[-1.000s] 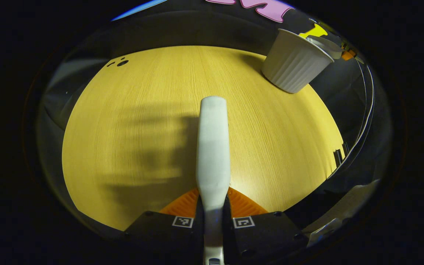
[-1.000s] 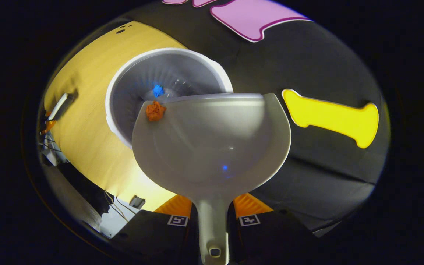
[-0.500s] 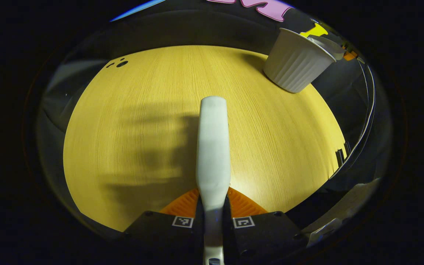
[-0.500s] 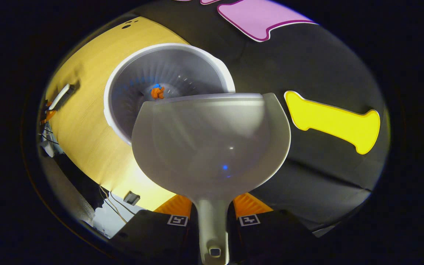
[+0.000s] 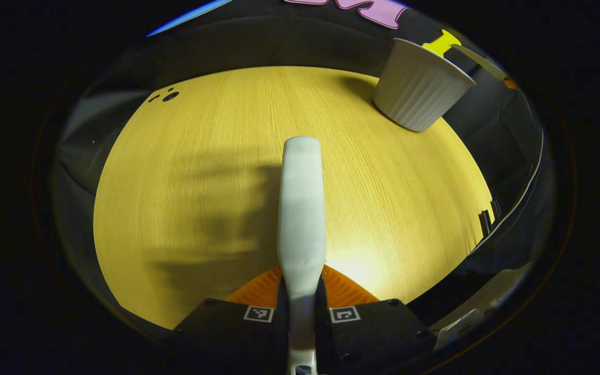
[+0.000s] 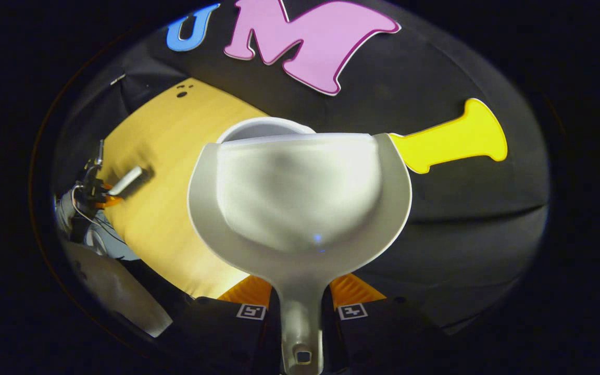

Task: Pick up the small broom and dustpan from the desktop, sweep the trash into the dustpan with the broom, and then empty the trash into the garbage bin.

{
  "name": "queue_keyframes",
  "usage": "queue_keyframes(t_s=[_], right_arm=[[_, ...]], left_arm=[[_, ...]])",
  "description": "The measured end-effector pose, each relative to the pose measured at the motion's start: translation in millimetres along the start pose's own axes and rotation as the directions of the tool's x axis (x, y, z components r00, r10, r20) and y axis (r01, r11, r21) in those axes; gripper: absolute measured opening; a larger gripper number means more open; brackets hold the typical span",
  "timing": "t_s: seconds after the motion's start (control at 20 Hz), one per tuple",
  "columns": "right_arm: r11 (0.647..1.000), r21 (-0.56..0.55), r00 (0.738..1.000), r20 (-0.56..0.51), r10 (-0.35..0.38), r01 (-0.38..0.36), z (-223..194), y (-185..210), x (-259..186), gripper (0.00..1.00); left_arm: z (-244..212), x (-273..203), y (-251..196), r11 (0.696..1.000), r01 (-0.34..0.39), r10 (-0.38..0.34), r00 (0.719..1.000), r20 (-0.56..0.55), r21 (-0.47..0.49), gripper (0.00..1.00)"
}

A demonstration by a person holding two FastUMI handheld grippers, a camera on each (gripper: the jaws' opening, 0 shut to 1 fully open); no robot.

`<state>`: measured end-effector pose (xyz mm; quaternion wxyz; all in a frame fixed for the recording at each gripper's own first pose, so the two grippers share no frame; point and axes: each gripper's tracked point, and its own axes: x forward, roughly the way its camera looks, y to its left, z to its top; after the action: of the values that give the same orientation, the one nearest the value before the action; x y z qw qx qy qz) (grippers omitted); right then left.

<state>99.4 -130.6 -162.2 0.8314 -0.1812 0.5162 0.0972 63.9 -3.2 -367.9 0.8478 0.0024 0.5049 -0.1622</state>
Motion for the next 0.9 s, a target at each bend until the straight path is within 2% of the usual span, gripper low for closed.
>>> queue_keyframes(t_s=[0.2,0.45,0.6,0.65,0.7,0.9], right_arm=[[0.998,0.018,0.998,0.044,0.055,-0.055,-31,41,-19,0.35],[0.987,0.001,0.986,0.020,0.163,-0.163,-91,136,-13,0.35],[0.975,0.025,0.975,-0.020,0.222,-0.221,-119,187,16,0.35],[0.971,0.040,0.971,-0.034,0.236,-0.234,-128,202,30,0.32],[0.970,0.050,0.970,-0.045,0.239,-0.237,-135,213,45,0.35],[0.969,0.082,0.966,-0.089,0.241,-0.234,-155,261,108,0.35]], left_arm=[[0,-1,6,1.000,-0.021,0.021,1.000,-0.013,0.019,0.25],[6,6,14,0.998,-0.049,0.050,0.999,-0.023,0.037,0.25],[7,7,16,0.996,-0.069,0.071,0.997,-0.028,0.058,0.25],[8,7,17,0.995,-0.075,0.078,0.997,-0.030,0.066,0.25],[8,7,18,0.994,-0.081,0.084,0.996,-0.031,0.073,0.25],[7,9,19,0.991,-0.101,0.104,0.994,-0.032,0.082,0.25]])
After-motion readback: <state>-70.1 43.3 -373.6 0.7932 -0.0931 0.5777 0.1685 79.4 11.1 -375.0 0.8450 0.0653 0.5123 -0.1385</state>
